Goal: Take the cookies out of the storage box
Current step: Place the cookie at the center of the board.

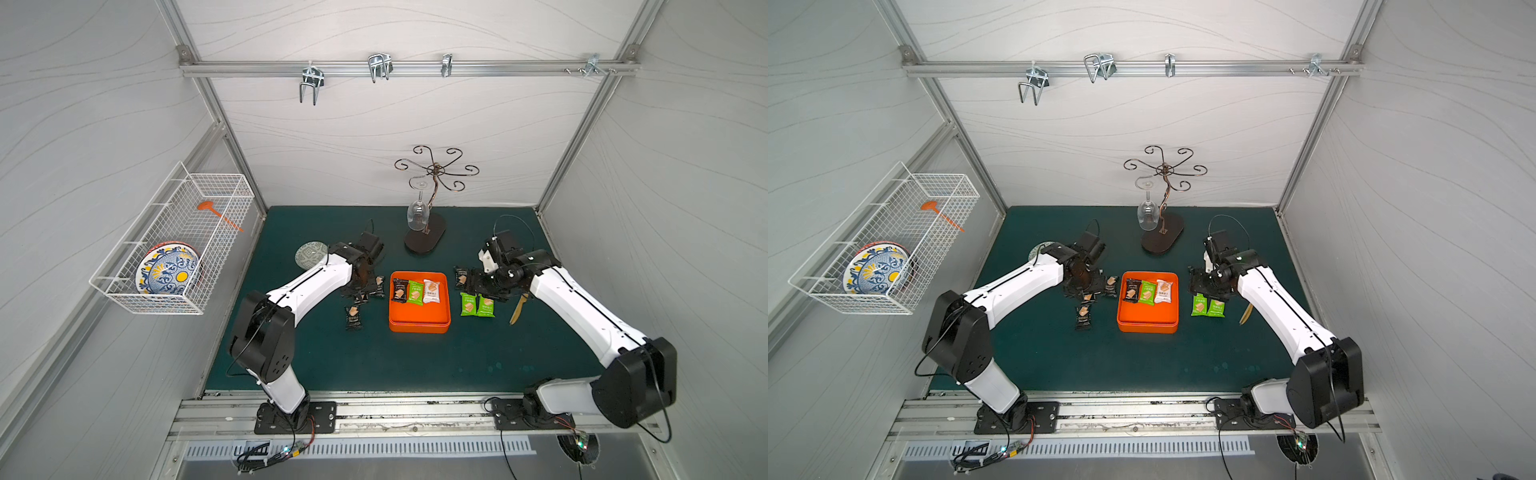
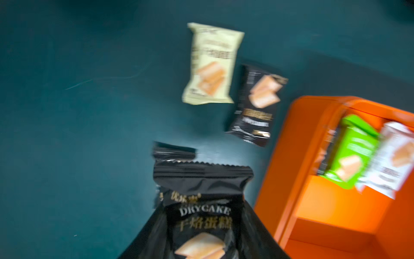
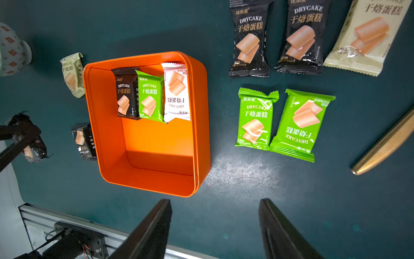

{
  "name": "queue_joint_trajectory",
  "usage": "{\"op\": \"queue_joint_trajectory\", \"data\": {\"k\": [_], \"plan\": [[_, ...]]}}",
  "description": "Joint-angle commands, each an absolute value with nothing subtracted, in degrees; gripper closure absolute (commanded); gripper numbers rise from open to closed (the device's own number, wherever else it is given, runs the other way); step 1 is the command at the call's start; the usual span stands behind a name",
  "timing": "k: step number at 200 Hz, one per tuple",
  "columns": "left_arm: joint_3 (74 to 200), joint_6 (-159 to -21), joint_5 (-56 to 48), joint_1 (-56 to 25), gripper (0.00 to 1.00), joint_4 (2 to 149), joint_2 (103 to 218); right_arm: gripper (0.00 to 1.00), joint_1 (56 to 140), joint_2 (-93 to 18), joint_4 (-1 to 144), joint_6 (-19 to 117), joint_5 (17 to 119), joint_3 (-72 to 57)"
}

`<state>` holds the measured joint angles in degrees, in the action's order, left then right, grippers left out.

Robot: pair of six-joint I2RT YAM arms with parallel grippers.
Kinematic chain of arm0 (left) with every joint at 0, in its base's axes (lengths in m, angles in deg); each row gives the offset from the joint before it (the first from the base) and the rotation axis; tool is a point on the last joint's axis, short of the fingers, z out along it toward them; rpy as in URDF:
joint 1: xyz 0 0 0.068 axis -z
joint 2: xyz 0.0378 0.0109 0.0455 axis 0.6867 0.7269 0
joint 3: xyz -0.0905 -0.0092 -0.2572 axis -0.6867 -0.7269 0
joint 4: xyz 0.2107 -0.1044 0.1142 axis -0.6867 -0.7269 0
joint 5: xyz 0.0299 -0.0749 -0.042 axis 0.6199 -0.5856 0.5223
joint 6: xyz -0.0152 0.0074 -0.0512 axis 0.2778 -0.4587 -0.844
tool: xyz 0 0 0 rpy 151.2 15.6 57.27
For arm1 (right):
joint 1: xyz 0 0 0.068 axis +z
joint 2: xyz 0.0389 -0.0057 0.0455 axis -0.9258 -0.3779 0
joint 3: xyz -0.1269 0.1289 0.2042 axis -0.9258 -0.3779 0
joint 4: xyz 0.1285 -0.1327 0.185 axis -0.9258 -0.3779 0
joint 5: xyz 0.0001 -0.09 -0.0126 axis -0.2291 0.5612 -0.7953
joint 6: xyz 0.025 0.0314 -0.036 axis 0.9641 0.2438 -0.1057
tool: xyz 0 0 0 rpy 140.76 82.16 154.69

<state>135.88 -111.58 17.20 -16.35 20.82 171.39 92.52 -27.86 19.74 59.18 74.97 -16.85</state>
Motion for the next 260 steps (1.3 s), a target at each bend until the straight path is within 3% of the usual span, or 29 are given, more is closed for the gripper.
{"op": "queue_joint_trajectory", "data": {"k": [1, 59, 155, 223, 260], "plan": [[132.07, -109.33, 17.2, -19.64, 0.52, 23.16, 168.75, 0.33, 94.13, -30.03, 20.87, 60.35, 76.53, -14.67], [120.53, -107.98, 15.46, -27.46, 0.52, 29.03, 164.75, 0.33, 96.94, -32.75, 21.16, 61.5, 77.58, -13.41], [115.26, -105.09, 14.21, -30.6, 0.52, 34.75, 167.11, 0.33, 99.66, -31.53, 19.75, 63.58, 80.47, -14.44], [115.4, -105.18, 13.49, -30.59, 0.47, 35.38, 169.08, 0.33, 100.86, -29.82, 18.62, 65.36, 82.49, -14.9], [115.51, -105.1, 13.46, -30.58, 0.39, 34.63, 168.14, 0.33, 101.81, -28.4, 18.26, 66.07, 83.69, -15.51]]}}
